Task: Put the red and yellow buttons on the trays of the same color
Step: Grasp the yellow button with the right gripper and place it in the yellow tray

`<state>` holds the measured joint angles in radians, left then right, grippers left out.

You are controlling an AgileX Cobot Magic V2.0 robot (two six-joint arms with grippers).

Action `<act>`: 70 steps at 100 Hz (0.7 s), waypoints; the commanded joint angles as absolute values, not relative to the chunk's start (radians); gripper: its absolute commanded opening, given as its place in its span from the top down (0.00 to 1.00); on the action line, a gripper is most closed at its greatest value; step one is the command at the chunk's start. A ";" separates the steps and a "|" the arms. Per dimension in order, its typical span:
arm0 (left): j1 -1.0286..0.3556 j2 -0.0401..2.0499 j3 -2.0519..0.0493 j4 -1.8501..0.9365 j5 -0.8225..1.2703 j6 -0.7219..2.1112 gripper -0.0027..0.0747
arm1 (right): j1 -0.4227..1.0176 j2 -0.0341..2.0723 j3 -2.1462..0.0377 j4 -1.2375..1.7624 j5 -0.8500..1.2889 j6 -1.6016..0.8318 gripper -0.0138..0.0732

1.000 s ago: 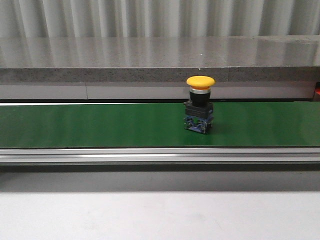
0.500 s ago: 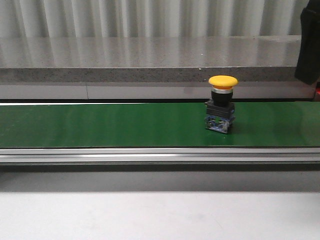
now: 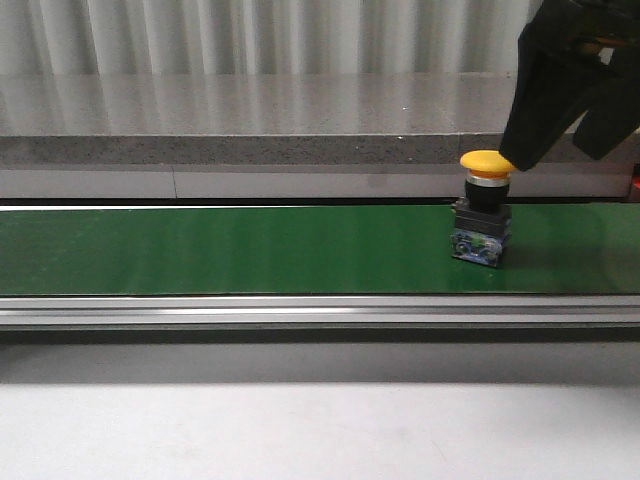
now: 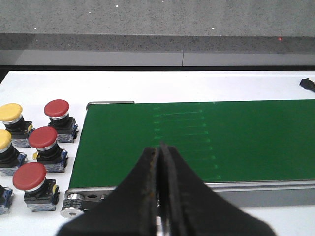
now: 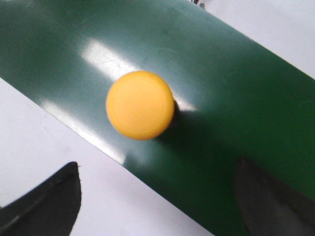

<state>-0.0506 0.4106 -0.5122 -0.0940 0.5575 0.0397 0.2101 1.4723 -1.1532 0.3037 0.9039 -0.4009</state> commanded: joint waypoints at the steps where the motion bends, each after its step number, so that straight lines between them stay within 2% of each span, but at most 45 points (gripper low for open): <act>1: -0.059 0.415 -0.538 -0.098 0.488 0.044 0.99 | 0.212 1.467 -1.174 0.343 0.838 -0.423 0.12; 16: -0.059 0.415 -0.538 -0.098 0.488 0.044 0.99 | 0.212 1.515 -1.174 0.346 0.795 -0.423 0.12; 23: -0.059 0.415 -0.538 -0.098 0.488 0.044 0.99 | 0.212 1.532 -1.174 0.346 0.780 -0.423 0.16; 30: -0.059 0.415 -0.538 -0.098 0.488 0.044 0.99 | 0.212 1.548 -1.174 0.346 0.761 -0.422 0.25; 45: -0.059 0.415 -0.538 -0.098 0.488 0.044 0.99 | 0.212 1.556 -1.174 0.346 0.738 -0.387 0.58; 52: -0.059 0.415 -0.538 -0.098 0.488 0.044 0.99 | 0.212 1.556 -1.174 0.346 0.741 -0.374 0.69; 59: -0.059 0.415 -0.538 -0.098 0.488 0.044 0.99 | 0.210 1.552 -1.174 0.346 0.754 -0.356 0.74; 70: -0.059 0.415 -0.538 -0.098 0.488 0.044 0.99 | 0.191 1.528 -1.174 0.330 0.775 -0.322 0.74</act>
<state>-0.0506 0.4106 -0.5122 -0.0940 0.5575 0.0397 0.2093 1.5898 -1.1514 0.3238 0.7828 -0.3489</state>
